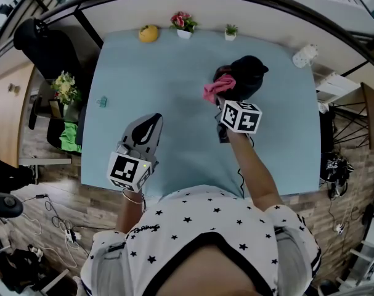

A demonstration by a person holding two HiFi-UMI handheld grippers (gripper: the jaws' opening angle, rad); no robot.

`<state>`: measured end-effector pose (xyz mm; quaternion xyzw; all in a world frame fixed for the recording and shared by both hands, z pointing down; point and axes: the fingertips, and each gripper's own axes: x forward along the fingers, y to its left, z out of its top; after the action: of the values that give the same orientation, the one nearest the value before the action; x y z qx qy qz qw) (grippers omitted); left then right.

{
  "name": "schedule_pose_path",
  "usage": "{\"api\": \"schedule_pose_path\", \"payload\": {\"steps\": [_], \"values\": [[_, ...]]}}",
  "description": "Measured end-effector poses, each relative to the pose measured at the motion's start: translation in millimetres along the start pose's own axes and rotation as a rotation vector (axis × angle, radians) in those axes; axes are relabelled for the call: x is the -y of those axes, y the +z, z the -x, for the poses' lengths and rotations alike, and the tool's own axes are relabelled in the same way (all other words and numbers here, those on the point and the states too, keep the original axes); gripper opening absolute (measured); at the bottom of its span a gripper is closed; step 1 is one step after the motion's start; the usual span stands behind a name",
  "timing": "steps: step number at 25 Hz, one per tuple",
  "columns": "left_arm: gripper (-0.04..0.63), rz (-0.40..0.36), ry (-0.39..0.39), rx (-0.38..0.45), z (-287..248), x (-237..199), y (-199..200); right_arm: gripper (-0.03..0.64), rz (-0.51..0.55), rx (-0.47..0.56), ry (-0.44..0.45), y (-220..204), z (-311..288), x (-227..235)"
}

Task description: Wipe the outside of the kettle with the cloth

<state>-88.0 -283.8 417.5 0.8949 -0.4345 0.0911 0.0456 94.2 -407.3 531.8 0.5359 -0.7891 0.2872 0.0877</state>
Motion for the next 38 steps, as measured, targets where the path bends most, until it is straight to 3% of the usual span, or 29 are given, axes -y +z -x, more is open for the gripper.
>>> {"api": "schedule_pose_path", "payload": {"steps": [9, 28, 38], "values": [[0.031, 0.010, 0.005, -0.010, 0.3, 0.1, -3.2, 0.077, 0.013, -0.022, -0.042, 0.4, -13.1, 20.1], [0.031, 0.007, 0.024, -0.050, -4.7, -3.1, -9.4, 0.077, -0.050, -0.160, -0.084, -66.0, -37.2, 49.8], [0.031, 0.007, 0.023, -0.059, -10.6, -2.1, -10.5, 0.077, -0.017, -0.216, -0.124, -89.3, -40.6, 63.1]]}}
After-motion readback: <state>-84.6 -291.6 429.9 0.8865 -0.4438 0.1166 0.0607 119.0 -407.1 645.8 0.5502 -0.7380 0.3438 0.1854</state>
